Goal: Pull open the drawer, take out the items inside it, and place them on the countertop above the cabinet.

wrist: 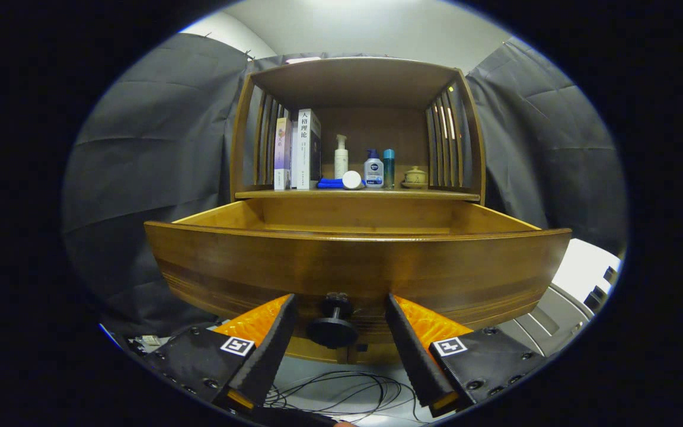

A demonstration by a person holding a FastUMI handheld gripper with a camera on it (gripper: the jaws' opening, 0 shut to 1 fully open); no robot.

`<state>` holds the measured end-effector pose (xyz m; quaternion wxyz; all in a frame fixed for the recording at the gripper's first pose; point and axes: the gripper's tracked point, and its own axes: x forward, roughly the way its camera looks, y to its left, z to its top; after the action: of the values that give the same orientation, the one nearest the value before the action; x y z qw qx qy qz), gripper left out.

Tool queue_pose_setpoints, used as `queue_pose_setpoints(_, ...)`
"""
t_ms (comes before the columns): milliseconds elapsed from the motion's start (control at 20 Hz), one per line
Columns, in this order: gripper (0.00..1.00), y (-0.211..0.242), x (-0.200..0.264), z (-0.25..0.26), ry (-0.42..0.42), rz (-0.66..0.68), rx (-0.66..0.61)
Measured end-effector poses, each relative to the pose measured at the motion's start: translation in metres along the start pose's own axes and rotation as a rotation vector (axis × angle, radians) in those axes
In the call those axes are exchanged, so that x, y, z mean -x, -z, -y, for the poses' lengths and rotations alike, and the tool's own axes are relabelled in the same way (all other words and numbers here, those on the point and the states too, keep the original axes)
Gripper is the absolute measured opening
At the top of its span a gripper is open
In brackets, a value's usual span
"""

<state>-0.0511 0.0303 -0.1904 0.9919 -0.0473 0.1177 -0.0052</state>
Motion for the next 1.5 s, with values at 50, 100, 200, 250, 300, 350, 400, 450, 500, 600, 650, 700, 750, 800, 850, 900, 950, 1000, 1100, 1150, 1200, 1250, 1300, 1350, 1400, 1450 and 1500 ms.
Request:
queue_pose_setpoints(50, 0.94, -0.001, -0.001, 0.001, 0.010, 0.008, 0.003)
queue_pose_setpoints(100, 0.94, 0.000, -0.001, 0.001, 0.021, 0.006, -0.008)
queue_pose_setpoints(200, 0.94, -0.003, -0.007, 0.005, 0.043, 0.003, -0.034)
queue_pose_setpoints(250, 0.95, -0.006, -0.012, 0.004, 0.046, 0.007, -0.039)
queue_pose_setpoints(300, 0.98, -0.006, -0.012, 0.004, 0.046, 0.007, -0.036)
queue_pose_setpoints(350, 0.98, -0.007, -0.015, 0.004, 0.047, 0.012, -0.034)
queue_pose_setpoints(400, 0.98, -0.008, -0.018, 0.004, 0.047, 0.016, -0.034)
queue_pose_setpoints(450, 0.97, -0.008, -0.020, 0.003, 0.044, 0.019, -0.040)
queue_pose_setpoints(500, 0.97, -0.010, -0.022, 0.002, 0.042, 0.026, -0.043)
queue_pose_setpoints(600, 0.97, -0.011, -0.027, 0.000, 0.041, 0.030, -0.049)
queue_pose_setpoints(650, 0.97, -0.013, -0.030, -0.002, 0.040, 0.032, -0.047)
queue_pose_setpoints(700, 0.97, -0.014, -0.035, -0.007, 0.022, 0.034, -0.048)
queue_pose_setpoints(750, 0.97, -0.014, -0.039, -0.019, -0.016, 0.031, -0.049)
queue_pose_setpoints(800, 0.97, -0.015, -0.043, -0.019, -0.010, 0.033, -0.033)
queue_pose_setpoints(850, 0.98, -0.017, -0.049, -0.017, 0.004, 0.038, -0.034)
queue_pose_setpoints(900, 0.99, -0.020, -0.055, -0.016, 0.015, 0.043, -0.053)
queue_pose_setpoints(950, 1.00, -0.023, -0.063, -0.016, 0.027, 0.034, -0.072)
queue_pose_setpoints(1000, 1.00, -0.028, -0.072, -0.016, 0.032, 0.041, -0.092)
queue_pose_setpoints(1100, 0.99, -0.036, -0.093, -0.013, 0.039, 0.034, -0.104)
queue_pose_setpoints(1150, 0.99, -0.042, -0.101, -0.013, 0.043, 0.047, -0.110)
queue_pose_setpoints(1200, 0.99, -0.039, -0.110, -0.013, 0.041, 0.020, -0.118)
queue_pose_setpoints(1250, 0.98, -0.044, -0.119, -0.012, 0.047, 0.037, -0.116)
queue_pose_setpoints(1300, 0.98, -0.043, -0.130, -0.012, 0.048, 0.024, -0.119)
queue_pose_setpoints(1350, 0.98, -0.047, -0.138, -0.011, 0.053, 0.032, -0.113)
queue_pose_setpoints(1400, 0.98, -0.047, -0.147, -0.011, 0.056, 0.025, -0.109)
queue_pose_setpoints(1450, 0.98, -0.050, -0.153, -0.010, 0.059, 0.028, -0.103)
queue_pose_setpoints(1500, 0.98, -0.051, -0.161, -0.009, 0.060, 0.025, -0.100)
